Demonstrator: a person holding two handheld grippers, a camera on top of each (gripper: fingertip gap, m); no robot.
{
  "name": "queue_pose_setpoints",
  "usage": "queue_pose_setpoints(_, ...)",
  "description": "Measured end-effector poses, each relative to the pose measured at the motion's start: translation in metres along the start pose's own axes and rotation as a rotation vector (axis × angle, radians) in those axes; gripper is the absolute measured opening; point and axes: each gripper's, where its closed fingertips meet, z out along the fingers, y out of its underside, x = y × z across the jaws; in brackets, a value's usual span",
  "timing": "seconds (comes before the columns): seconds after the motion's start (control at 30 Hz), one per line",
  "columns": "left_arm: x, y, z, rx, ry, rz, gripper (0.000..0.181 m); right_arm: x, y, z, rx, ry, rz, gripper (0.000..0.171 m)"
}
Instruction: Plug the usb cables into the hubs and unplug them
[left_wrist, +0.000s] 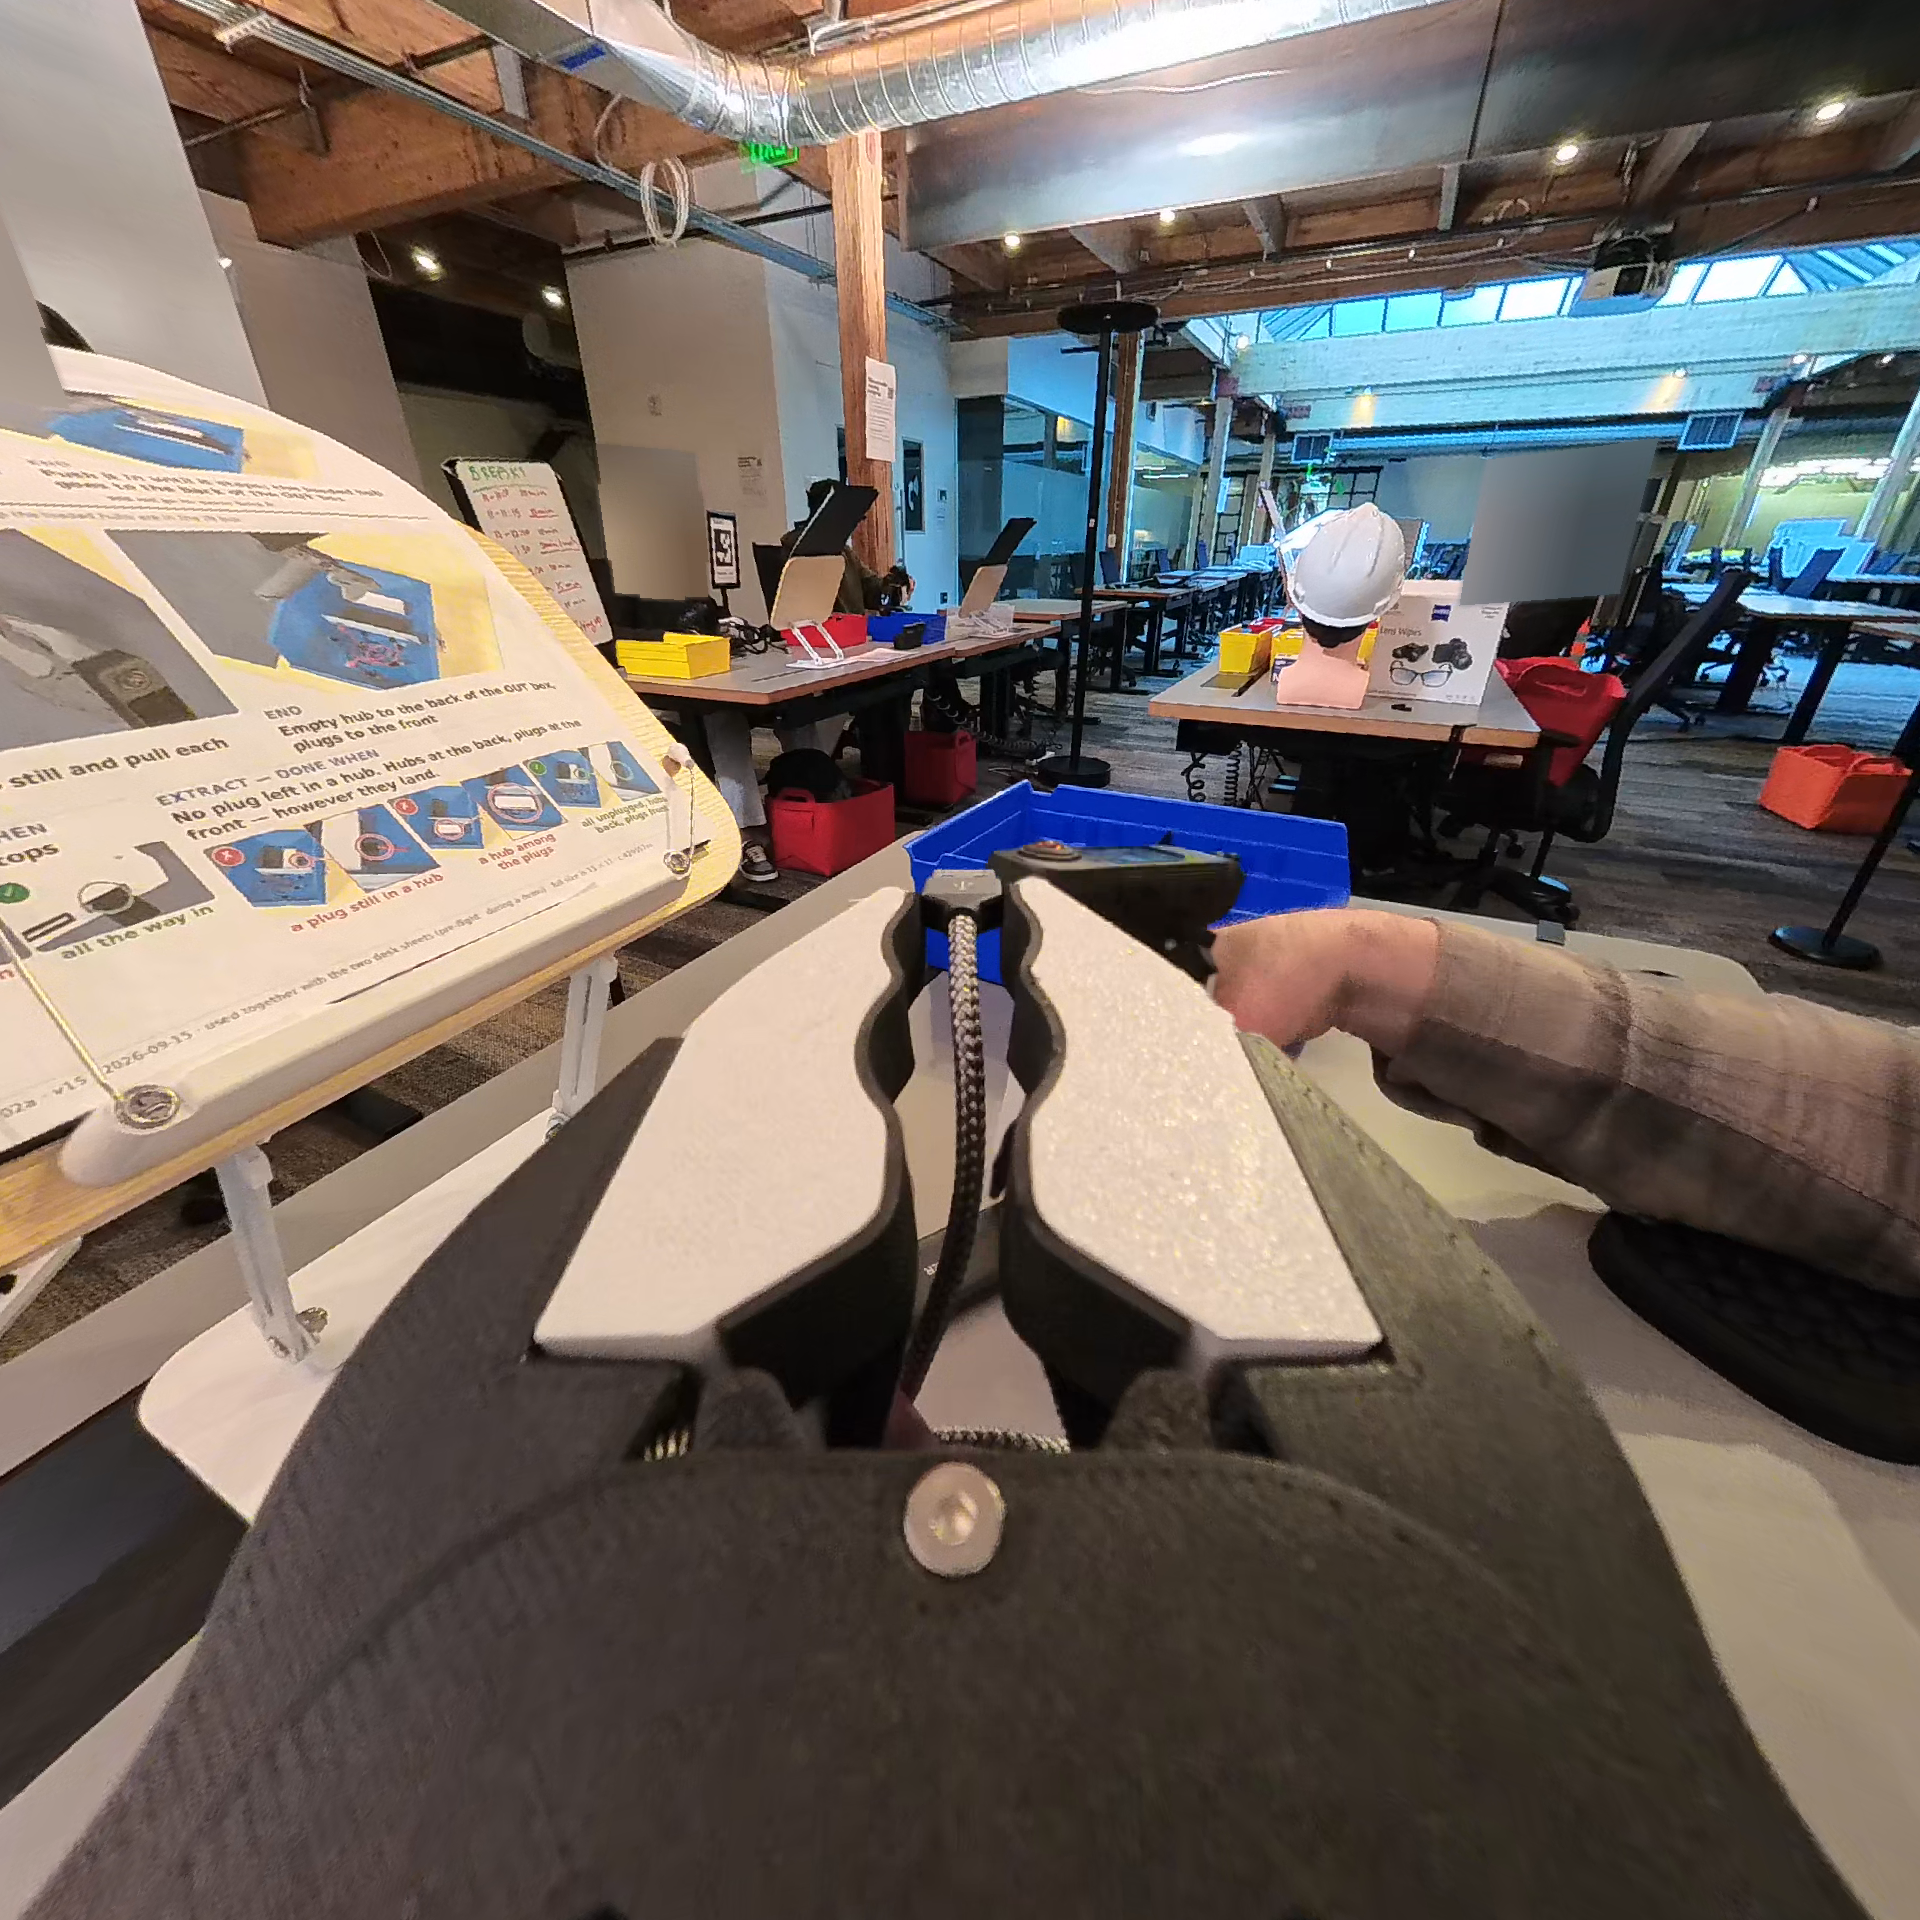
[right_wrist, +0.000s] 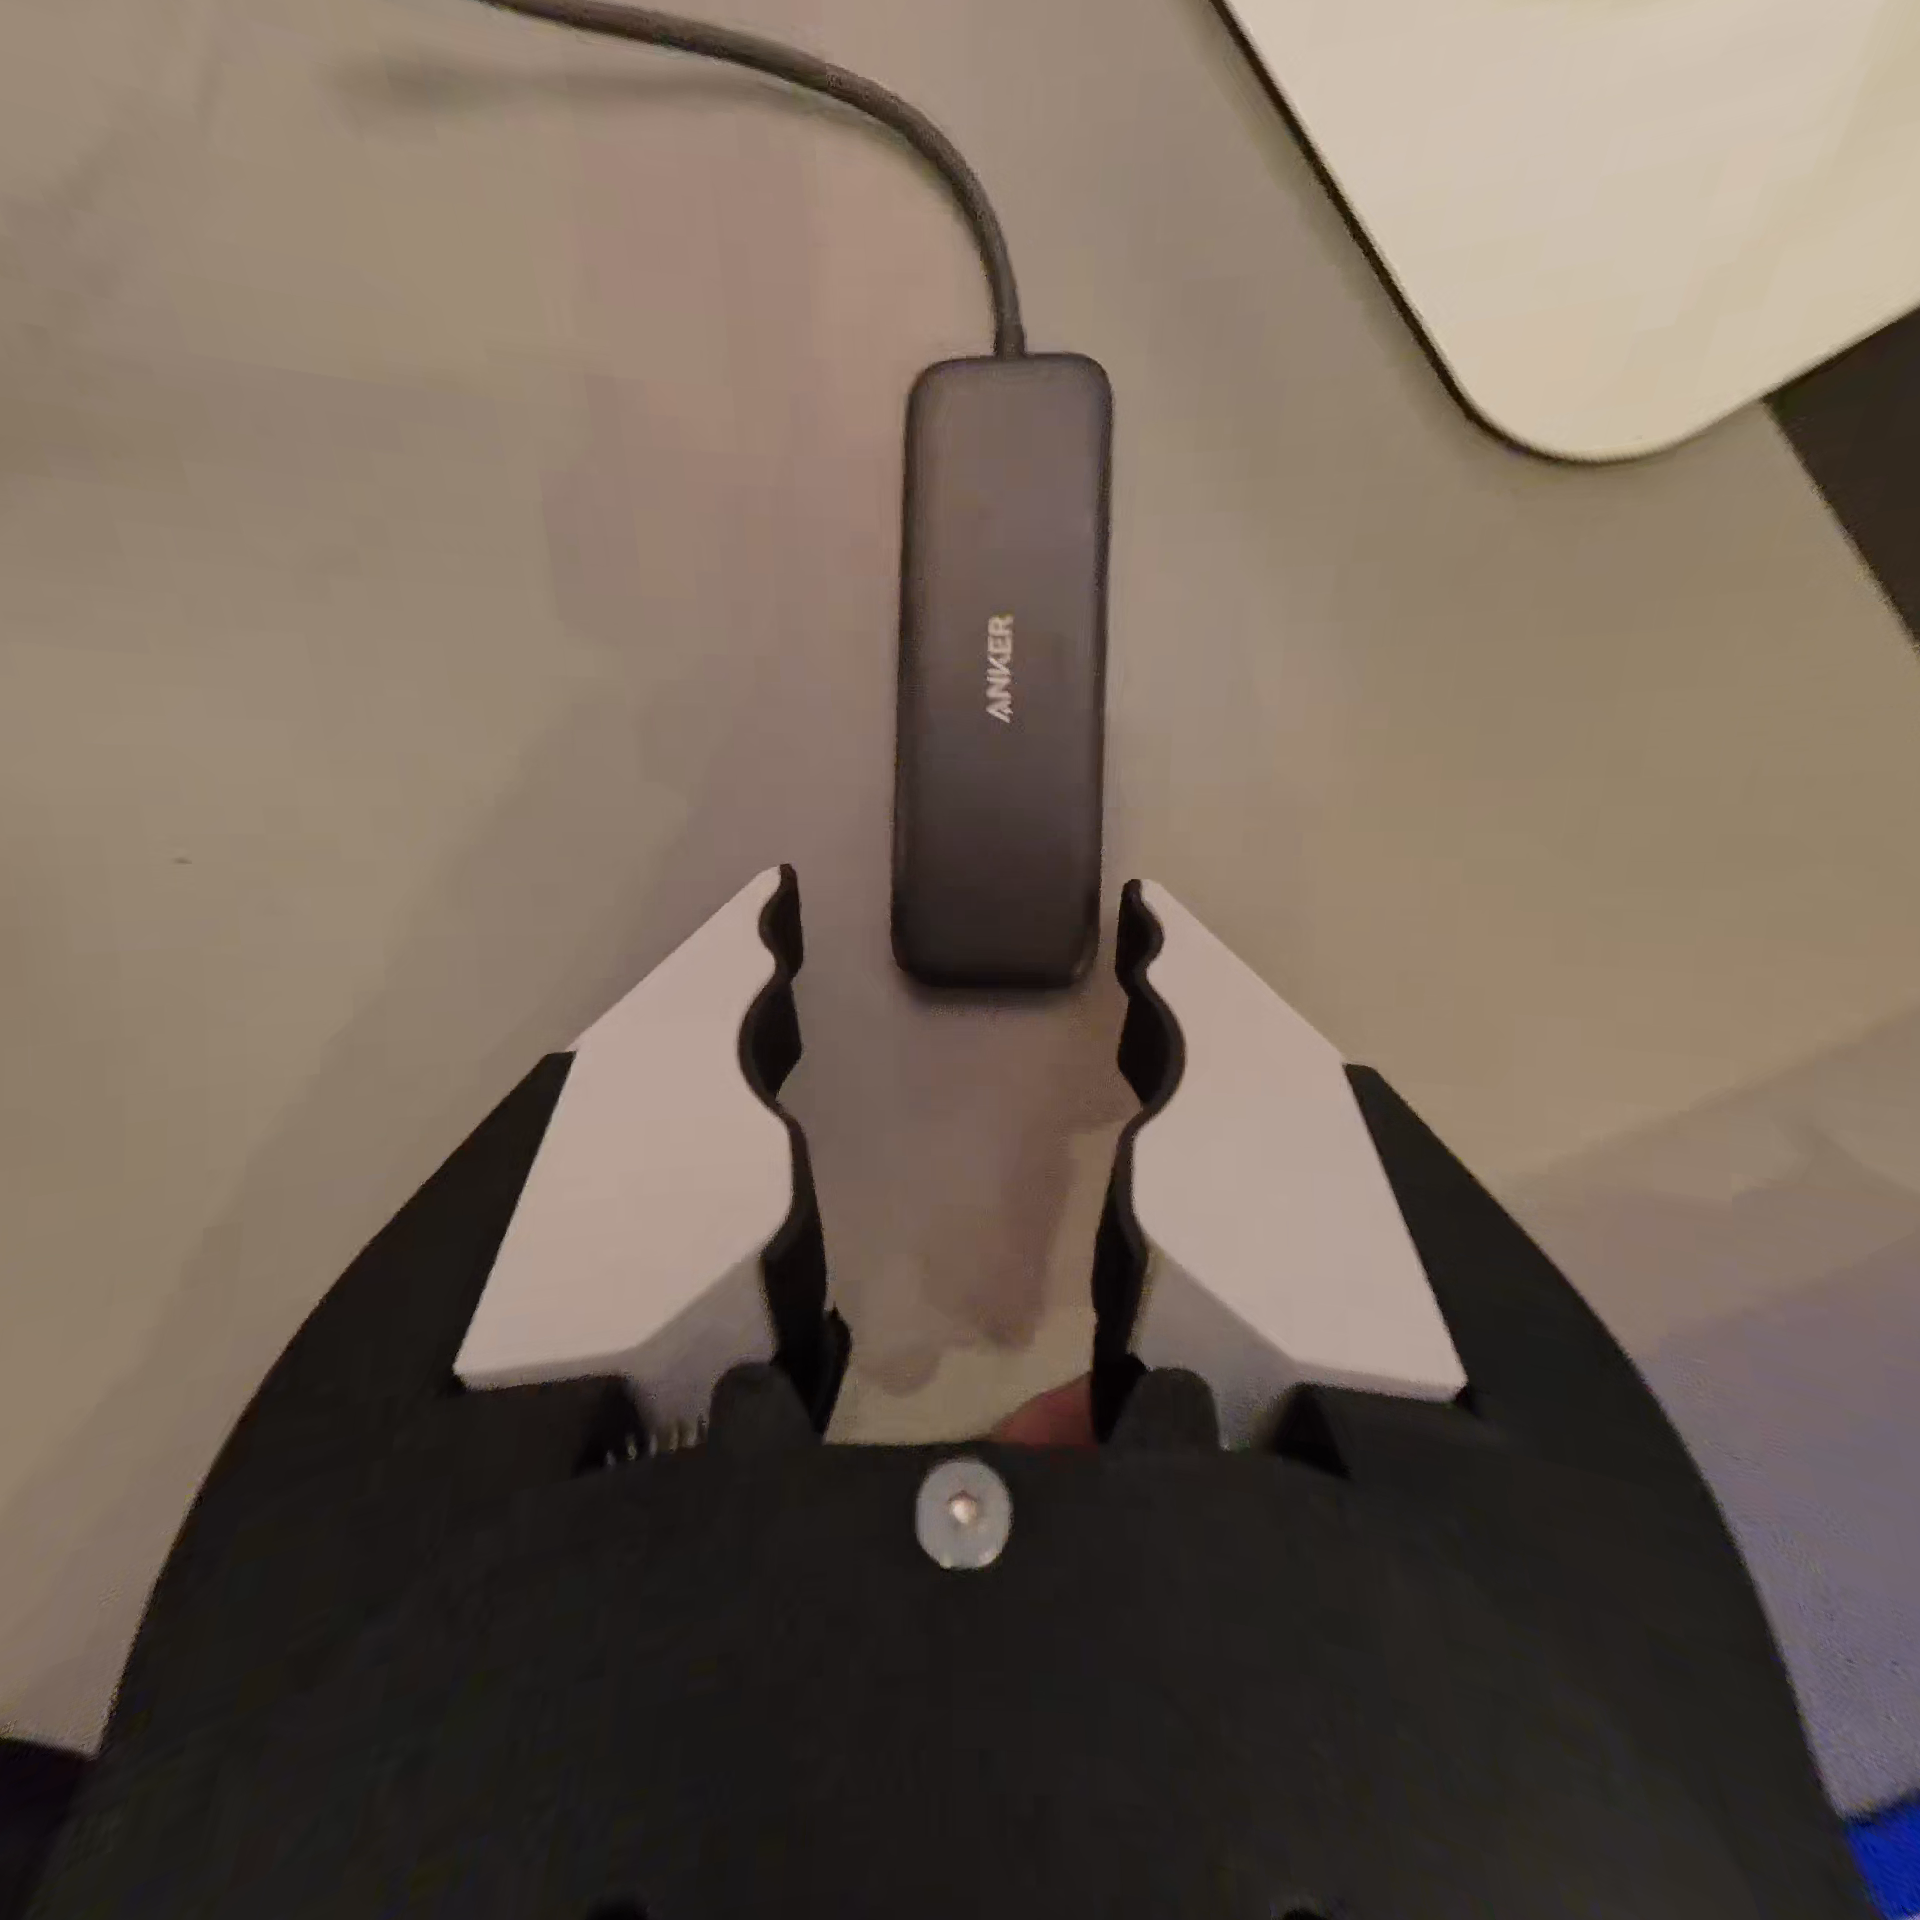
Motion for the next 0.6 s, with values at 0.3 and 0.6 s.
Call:
queue_pose_setpoints(0.3, 0.001, 0.003, 0.002, -0.006, 0.004, -0.006, 0.014, 0.005, -0.004, 0.003, 0.110, -0.086, 0.087, 0.027)
queue_pose_setpoints(0.6, -0.001, 0.003, 0.001, -0.006, 0.003, -0.007, 0.014, 0.000, -0.005, 0.003, 0.067, -0.021, 0.010, 0.031)
